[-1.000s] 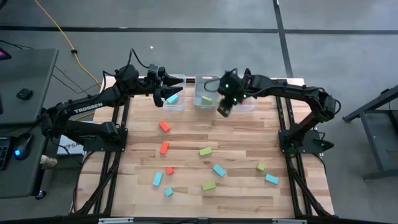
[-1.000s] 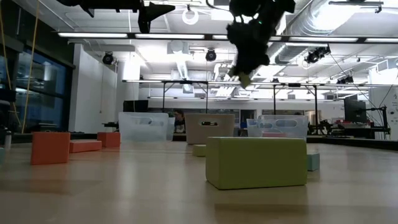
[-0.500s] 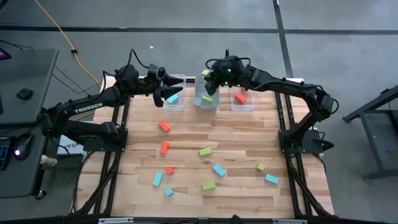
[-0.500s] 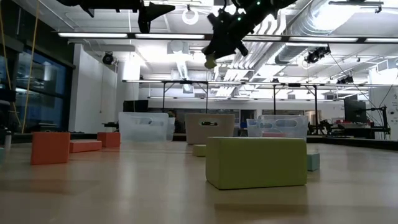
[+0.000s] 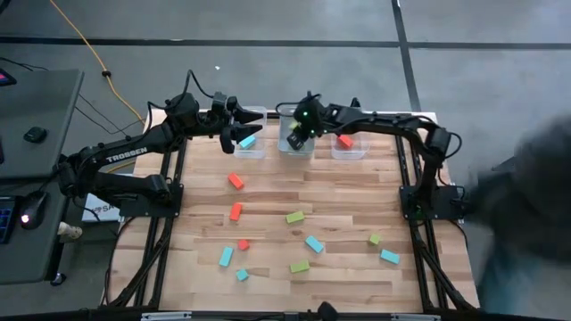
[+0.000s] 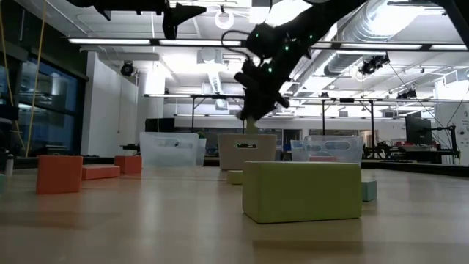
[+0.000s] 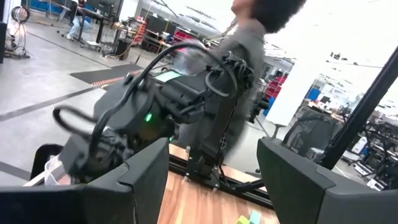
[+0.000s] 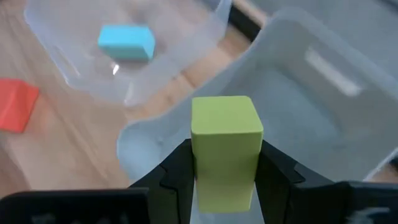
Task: Sort & place blocks by color
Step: Put the green block into the blue bin
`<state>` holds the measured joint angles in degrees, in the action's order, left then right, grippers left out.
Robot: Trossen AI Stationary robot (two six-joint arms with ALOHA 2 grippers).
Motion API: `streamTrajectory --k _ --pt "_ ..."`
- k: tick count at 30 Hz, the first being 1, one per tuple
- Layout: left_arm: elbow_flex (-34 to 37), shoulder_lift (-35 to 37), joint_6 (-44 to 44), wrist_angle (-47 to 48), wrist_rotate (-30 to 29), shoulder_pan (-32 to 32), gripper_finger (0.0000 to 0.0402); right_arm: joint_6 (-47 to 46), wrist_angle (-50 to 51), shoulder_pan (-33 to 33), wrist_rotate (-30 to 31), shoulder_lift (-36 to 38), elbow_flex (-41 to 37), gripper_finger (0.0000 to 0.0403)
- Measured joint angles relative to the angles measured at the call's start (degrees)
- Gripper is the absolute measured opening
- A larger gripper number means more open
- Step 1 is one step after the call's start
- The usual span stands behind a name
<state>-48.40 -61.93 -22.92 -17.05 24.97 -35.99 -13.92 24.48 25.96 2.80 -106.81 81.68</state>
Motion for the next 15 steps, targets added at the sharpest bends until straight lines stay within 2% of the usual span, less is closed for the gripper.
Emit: streamTrajectory --k 11,15 --pt "0.0 0.0 0.91 1.23 0.0 0.0 0.0225 -0.94 1.82 0.63 -4.14 -3.23 -0.01 0.011" --pt "0.0 0.0 2.73 2.0 -0.01 0.0 0.0225 -3.27 2.47 1.86 -6.67 -4.0 -0.03 0.0143"
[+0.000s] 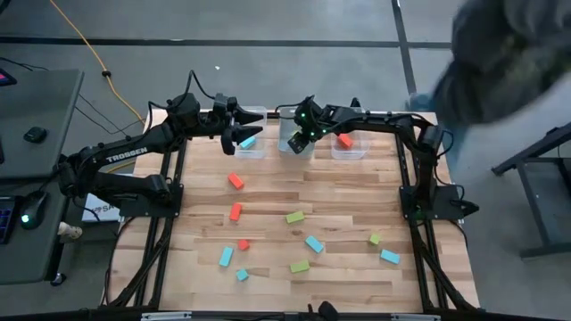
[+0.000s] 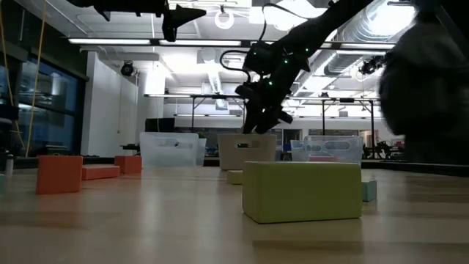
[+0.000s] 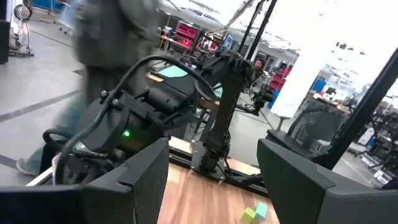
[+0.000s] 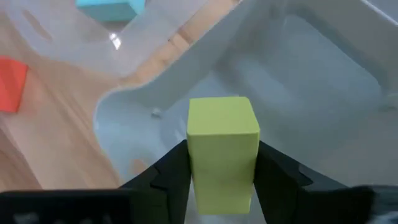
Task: Sort & place blocks by color
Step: Put the green block into the blue bin, then put the blue block into the left transparent bin
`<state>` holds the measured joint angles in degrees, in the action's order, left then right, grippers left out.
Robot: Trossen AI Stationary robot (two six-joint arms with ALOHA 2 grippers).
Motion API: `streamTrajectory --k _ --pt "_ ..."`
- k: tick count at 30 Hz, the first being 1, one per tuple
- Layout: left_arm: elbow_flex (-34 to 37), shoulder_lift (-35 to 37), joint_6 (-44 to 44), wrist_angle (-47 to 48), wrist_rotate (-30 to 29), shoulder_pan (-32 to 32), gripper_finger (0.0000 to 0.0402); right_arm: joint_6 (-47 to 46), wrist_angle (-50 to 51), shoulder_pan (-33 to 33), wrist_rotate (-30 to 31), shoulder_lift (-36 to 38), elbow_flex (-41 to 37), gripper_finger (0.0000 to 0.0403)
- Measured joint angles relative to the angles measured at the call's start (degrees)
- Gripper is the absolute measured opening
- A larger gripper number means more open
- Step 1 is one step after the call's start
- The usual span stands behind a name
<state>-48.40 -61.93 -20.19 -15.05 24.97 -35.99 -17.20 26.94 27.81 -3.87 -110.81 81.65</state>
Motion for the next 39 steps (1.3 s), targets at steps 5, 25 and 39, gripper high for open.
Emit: streamTrajectory --k 5,25,39 --pt "0.0 0.0 1.63 1.04 -0.02 0.0 0.0225 0.13 -0.39 0.44 -0.27 -0.11 0.0 0.0157" --pt "0.0 0.0 5.96 8.94 -0.1 -0.07 0.0226 -1.79 1.83 0.42 -4.03 -0.06 6.79 0.0238" --pt "0.0 0.0 12.85 11.41 -0.25 -0.96 0.0226 5.67 20.86 -0.52 7.28 0.0 34.09 0.0238"
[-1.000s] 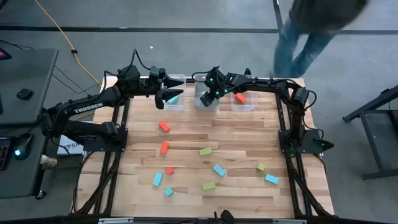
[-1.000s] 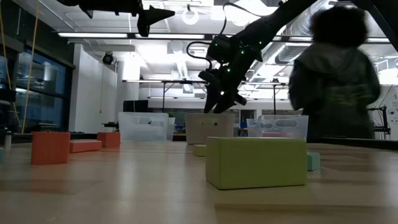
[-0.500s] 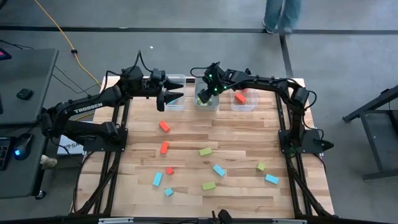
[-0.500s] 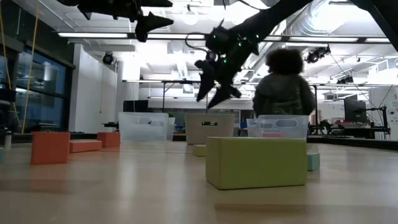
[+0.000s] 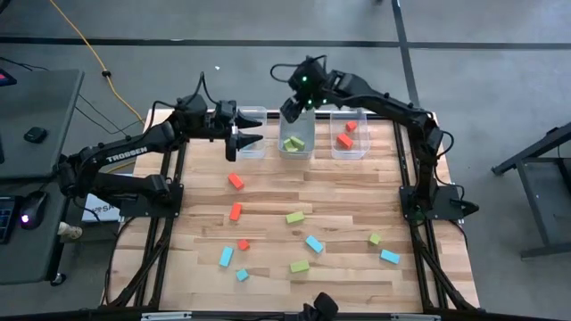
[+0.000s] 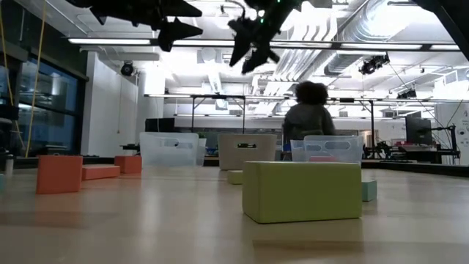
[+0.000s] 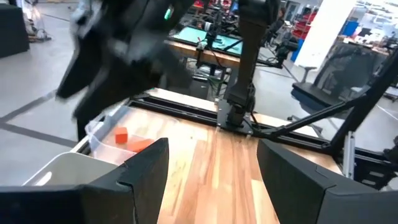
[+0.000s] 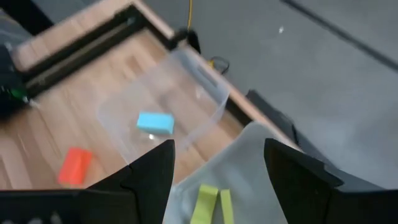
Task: Sort & place blocks by color
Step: Put the blue block into the left transparent bin
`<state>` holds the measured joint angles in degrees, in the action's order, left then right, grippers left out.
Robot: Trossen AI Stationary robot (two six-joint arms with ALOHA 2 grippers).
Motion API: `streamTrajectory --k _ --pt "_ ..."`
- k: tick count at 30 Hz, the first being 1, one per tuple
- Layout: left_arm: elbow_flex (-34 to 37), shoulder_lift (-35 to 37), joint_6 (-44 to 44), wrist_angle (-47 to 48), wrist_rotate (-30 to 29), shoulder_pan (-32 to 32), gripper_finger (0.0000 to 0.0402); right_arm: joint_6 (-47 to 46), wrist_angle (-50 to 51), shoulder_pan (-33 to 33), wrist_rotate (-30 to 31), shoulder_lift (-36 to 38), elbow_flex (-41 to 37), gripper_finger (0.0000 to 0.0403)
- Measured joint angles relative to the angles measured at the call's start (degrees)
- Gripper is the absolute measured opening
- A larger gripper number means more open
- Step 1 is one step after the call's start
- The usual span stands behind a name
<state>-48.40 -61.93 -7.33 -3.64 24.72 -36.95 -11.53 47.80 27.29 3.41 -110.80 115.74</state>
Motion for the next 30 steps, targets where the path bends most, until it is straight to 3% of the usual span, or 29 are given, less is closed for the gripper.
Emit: streamTrajectory --k 7,13,21,30 --pt "0.0 1.79 -2.5 3.08 0.8 -0.55 0.0225 0.26 7.77 -0.07 5.22 0.0 9.56 0.0238" --pt "-0.02 4.85 -5.52 15.15 0.33 3.0 0.0225 0.04 12.52 -0.07 8.73 0.0 12.9 0.0238" --pt "-0.02 6.85 -16.68 29.94 -0.6 9.32 0.0225 0.39 13.91 -0.07 9.97 0.0 13.03 0.0238" --pt "-0.02 6.91 -32.88 41.11 -16.66 21.24 0.0225 4.89 14.15 0.89 10.04 0.0 13.03 0.0238"
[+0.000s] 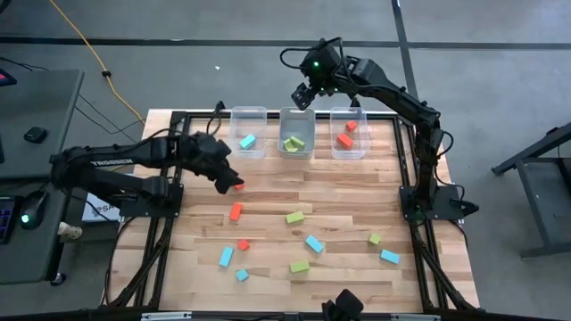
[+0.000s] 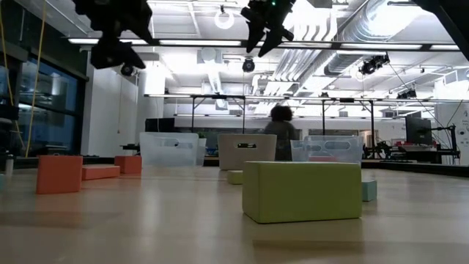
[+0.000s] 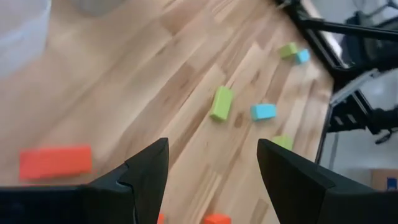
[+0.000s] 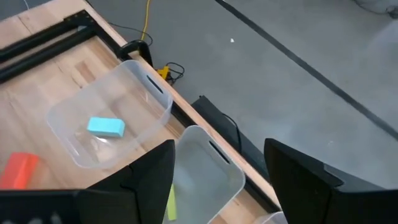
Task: Sort & place blocks by color
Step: Put the blue block into the left transparent bin
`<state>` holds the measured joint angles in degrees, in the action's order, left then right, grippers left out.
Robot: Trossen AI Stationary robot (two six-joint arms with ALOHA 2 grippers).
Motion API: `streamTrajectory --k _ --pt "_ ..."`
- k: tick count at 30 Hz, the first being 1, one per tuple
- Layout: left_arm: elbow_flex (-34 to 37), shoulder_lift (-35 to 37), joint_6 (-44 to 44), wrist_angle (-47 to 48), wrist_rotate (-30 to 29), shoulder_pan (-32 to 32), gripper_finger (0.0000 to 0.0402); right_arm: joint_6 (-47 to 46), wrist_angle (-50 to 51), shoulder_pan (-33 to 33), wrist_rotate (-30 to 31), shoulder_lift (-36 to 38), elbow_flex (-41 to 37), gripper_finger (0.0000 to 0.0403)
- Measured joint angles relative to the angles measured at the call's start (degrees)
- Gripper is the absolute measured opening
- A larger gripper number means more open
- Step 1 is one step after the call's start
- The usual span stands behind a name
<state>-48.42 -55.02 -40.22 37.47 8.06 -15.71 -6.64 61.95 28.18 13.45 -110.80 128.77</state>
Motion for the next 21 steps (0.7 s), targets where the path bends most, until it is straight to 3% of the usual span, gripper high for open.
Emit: streamTrajectory --k 9,15,21 --pt "0.0 -0.3 -18.52 8.97 -10.84 10.47 0.0225 4.18 0.44 -0.04 -0.08 0.0 0.0 0.0238" --pt "0.0 -2.92 -30.75 16.11 -12.55 18.47 0.0225 5.36 0.43 -0.04 -0.08 0.01 0.0 0.0238" --pt "0.02 -6.89 -39.76 16.45 -13.89 25.48 0.0225 6.06 0.42 -0.04 -0.08 0.0 0.0 0.0238"
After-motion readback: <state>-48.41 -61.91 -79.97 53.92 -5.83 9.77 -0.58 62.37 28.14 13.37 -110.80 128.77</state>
